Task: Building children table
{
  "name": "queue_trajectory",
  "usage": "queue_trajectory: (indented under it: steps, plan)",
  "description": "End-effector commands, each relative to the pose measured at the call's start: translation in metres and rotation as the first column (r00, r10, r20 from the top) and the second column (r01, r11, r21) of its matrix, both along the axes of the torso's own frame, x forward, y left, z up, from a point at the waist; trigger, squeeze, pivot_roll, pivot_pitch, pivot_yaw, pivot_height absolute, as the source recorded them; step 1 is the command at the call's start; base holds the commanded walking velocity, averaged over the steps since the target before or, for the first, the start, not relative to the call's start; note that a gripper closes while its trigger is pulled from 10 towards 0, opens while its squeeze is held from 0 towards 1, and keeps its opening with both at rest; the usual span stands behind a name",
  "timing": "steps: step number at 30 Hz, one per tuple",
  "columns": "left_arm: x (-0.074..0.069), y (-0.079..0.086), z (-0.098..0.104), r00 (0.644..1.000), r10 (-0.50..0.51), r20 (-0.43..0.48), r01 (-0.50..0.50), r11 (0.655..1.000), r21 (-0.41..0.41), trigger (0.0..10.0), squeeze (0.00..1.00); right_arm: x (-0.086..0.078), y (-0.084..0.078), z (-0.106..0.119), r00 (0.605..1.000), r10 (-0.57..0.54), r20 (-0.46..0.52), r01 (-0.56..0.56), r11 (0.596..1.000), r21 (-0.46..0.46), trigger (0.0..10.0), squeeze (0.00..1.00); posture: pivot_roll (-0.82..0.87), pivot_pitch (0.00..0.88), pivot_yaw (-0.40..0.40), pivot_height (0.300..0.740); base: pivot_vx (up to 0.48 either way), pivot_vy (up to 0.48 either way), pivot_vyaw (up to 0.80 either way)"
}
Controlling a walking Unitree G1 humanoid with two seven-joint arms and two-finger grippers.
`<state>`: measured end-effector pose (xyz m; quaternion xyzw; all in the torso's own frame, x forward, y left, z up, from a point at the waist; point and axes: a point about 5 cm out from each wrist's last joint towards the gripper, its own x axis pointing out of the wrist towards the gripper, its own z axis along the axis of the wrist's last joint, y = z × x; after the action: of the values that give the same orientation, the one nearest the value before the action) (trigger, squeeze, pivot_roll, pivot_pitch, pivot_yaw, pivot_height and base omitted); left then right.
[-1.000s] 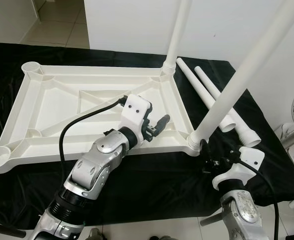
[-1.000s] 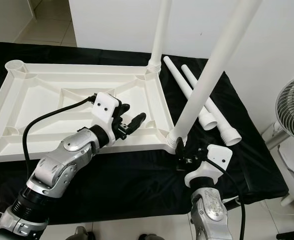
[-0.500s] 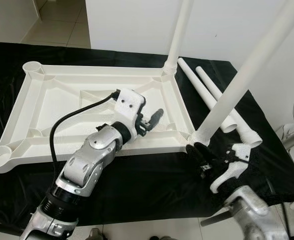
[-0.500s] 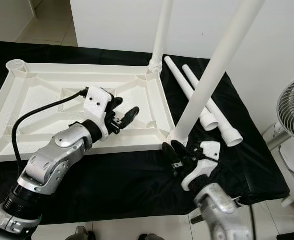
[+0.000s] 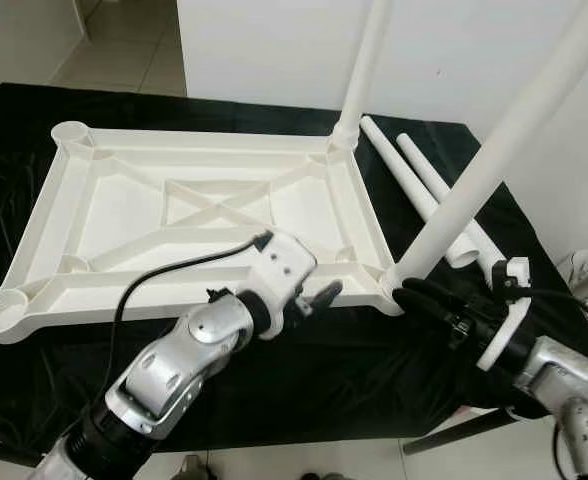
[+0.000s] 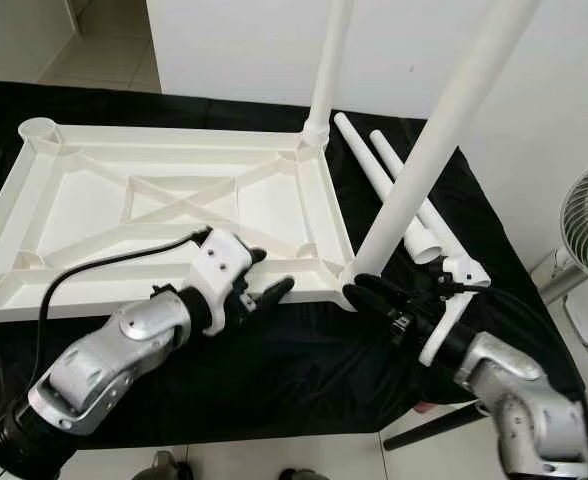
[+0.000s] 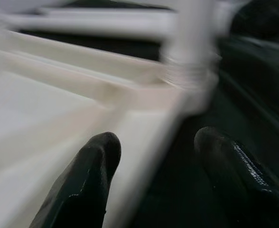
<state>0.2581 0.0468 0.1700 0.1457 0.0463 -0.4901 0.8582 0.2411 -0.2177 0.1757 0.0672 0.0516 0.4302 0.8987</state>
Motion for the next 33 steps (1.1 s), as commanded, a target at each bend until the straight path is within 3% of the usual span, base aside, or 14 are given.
queue_trajectory:
  steps: [1,7,10,21,33]
  plan:
    - [-0.004,-0.004,-0.009,0.998,-0.051,-0.044,0.053,0.997,0.047,10.0,0.00,-0.001,-0.003,0.000,0.999,0.025,-0.021,-0.025,0.999,0.021,10.0,0.00,0.01,0.134,-0.075,0.740,0.000,0.000,0.00]
    - [0.003,-0.001,-0.015,0.997,0.020,-0.079,-0.013,0.996,0.092,10.0,0.00,0.000,-0.007,0.006,0.995,0.098,-0.036,-0.096,0.995,0.039,10.0,0.00,0.01,0.129,-0.071,0.740,0.000,0.000,0.00]
    - [0.009,0.000,-0.013,0.997,0.055,-0.052,-0.049,0.993,0.107,10.0,0.00,0.003,-0.008,0.007,0.994,0.102,-0.037,-0.100,0.994,0.050,10.0,0.00,0.01,0.125,-0.063,0.740,0.000,0.000,0.00]
    - [0.023,0.006,0.005,0.993,0.115,0.011,-0.115,0.991,0.068,10.0,0.00,0.008,-0.003,0.010,0.987,0.154,-0.042,-0.150,0.984,0.092,10.0,0.00,0.02,0.128,-0.060,0.740,0.000,0.000,0.00]
    - [0.022,0.024,-0.012,0.994,0.106,-0.015,-0.100,0.968,0.231,10.0,0.00,0.022,-0.009,0.011,0.984,0.169,-0.051,-0.165,0.983,0.077,10.0,0.00,0.03,0.141,-0.060,0.740,0.000,0.000,0.00]
